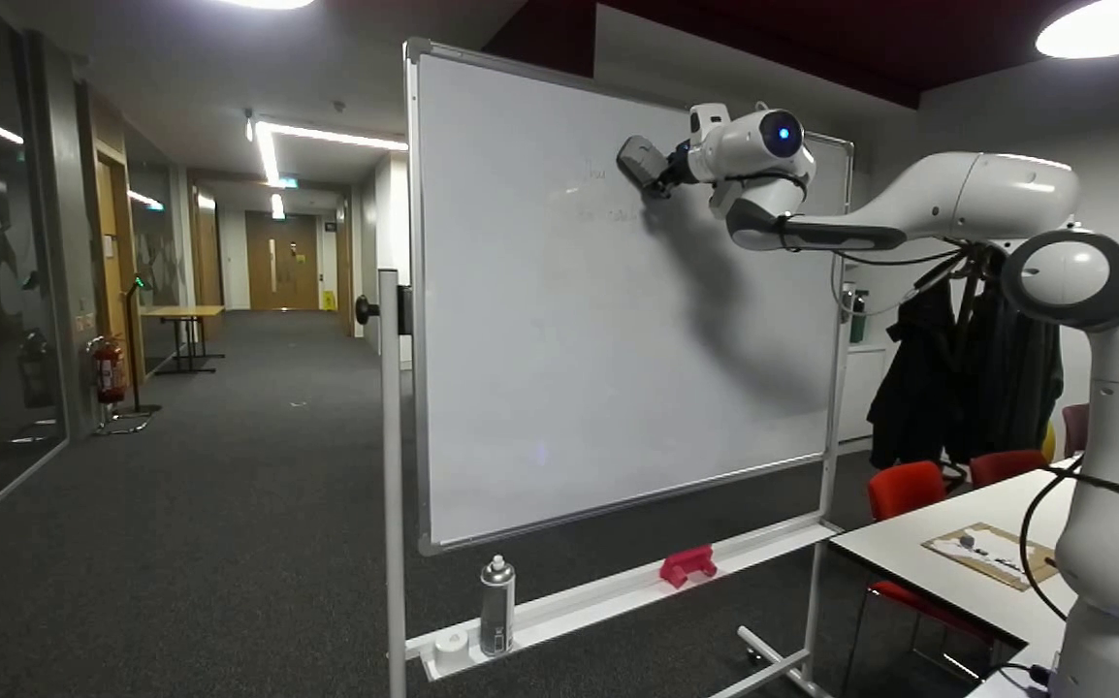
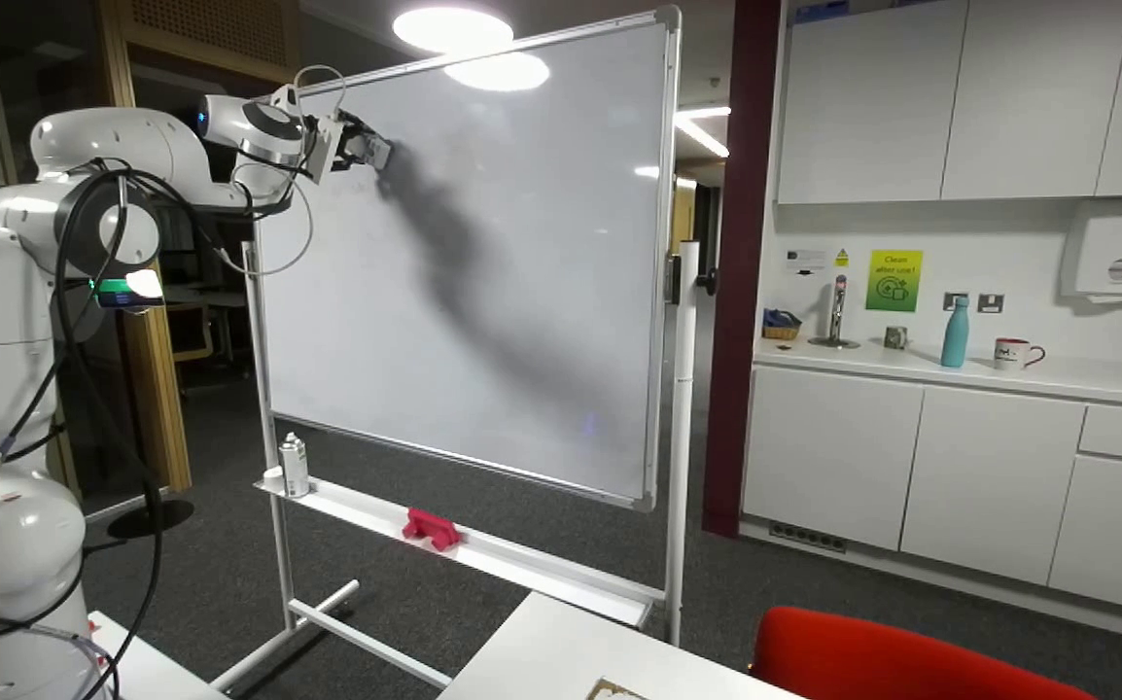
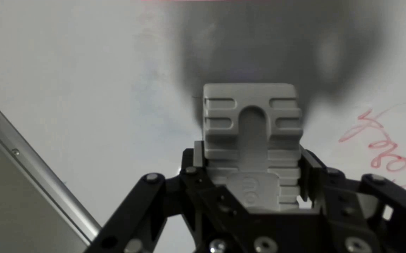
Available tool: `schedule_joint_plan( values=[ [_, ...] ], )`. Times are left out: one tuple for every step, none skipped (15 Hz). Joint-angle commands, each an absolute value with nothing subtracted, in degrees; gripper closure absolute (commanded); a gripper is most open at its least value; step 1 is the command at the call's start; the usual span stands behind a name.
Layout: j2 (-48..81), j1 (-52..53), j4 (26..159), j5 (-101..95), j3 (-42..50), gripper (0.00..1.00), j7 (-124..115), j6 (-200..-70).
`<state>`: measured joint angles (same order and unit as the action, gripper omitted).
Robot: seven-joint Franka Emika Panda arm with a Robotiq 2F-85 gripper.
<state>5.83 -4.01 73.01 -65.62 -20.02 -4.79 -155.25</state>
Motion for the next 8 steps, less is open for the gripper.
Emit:
schedule_joint_plan(
  values=[
    [6.34,-3.93,77.84,-66.2,-20.07,0.65,-2.83,-156.24],
    [6.02,-3.91,79.37,-66.23,-20.01,0.65,-2.52,-156.5],
    [5.68,-3.86,80.78,-66.38,-19.97,0.65,-2.37,-156.54],
    [5.28,-3.88,82.17,-66.36,-19.93,0.65,-2.13,-156.66],
    [4.91,-3.91,83.33,-66.34,-19.89,0.65,-2.04,-156.83],
    [4.53,-3.93,84.29,-66.14,-19.88,0.65,-1.92,-156.91],
    [4.12,-3.93,85.2,-65.93,-19.88,0.65,-1.82,-156.94],
    [3.85,-3.97,85.9,-65.79,-19.84,0.65,-1.73,-157.15]
  ],
)
